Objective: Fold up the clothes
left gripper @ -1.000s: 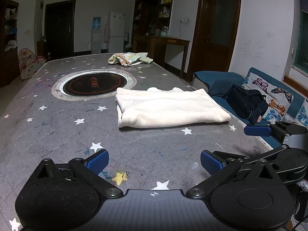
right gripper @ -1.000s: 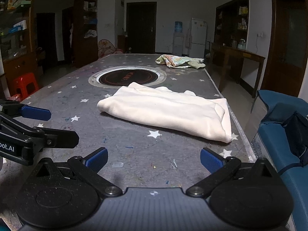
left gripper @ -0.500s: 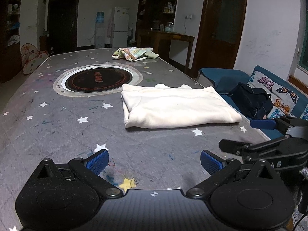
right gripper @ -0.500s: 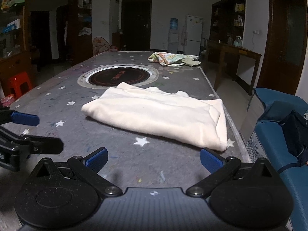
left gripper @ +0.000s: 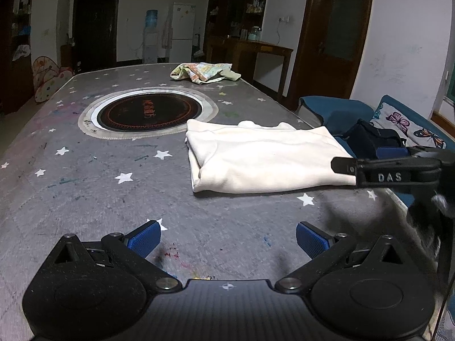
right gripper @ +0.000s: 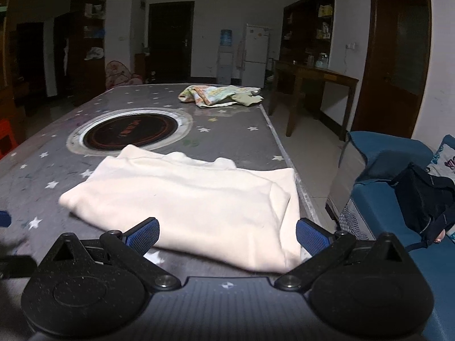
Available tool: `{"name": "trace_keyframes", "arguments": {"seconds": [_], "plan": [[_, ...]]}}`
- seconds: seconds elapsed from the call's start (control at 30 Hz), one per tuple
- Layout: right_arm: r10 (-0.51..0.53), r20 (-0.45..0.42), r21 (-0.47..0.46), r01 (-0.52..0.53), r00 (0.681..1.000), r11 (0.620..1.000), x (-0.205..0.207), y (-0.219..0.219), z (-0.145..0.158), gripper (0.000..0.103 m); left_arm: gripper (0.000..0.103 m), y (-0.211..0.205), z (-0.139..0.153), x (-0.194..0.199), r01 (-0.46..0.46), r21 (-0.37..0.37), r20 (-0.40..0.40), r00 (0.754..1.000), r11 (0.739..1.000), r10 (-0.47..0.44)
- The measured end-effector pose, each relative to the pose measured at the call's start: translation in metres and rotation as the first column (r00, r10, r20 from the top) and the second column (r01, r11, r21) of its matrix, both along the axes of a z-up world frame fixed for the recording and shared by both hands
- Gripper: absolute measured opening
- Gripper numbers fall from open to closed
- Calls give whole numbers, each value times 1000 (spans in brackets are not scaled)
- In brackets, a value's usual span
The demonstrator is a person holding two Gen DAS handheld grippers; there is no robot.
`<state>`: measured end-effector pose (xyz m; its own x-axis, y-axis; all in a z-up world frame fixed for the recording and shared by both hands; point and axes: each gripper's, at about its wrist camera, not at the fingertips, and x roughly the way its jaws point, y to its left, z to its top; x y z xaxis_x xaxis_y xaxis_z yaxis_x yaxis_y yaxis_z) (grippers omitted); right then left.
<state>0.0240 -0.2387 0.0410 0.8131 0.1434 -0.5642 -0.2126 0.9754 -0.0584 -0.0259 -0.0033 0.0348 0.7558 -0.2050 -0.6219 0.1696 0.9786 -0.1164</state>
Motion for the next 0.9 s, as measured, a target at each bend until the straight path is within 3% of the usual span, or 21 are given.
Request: {"name": "trace_keyframes", "arguments": {"seconds": [0.37, 0.53, 0.7, 0.9], "plan": [[-15, -78, -42, 12, 997, 999, 28, 3, -28, 103, 103, -1, -3, 12, -3, 11, -21, 1000, 1000, 3], [-1, -60, -38, -1, 998, 999, 24, 4, -21, 103, 103, -2, -4, 18, 2, 10, -34, 999, 1000, -2], [107, -53, -35, -109, 993, 993, 17, 17, -12, 103, 103, 3, -4, 27, -7, 3, -50, 999, 1000, 7], [267, -46, -59, -269, 963, 961, 10, 47, -3, 103, 103, 17, -5, 38, -43, 14, -69, 997, 999, 44]]}}
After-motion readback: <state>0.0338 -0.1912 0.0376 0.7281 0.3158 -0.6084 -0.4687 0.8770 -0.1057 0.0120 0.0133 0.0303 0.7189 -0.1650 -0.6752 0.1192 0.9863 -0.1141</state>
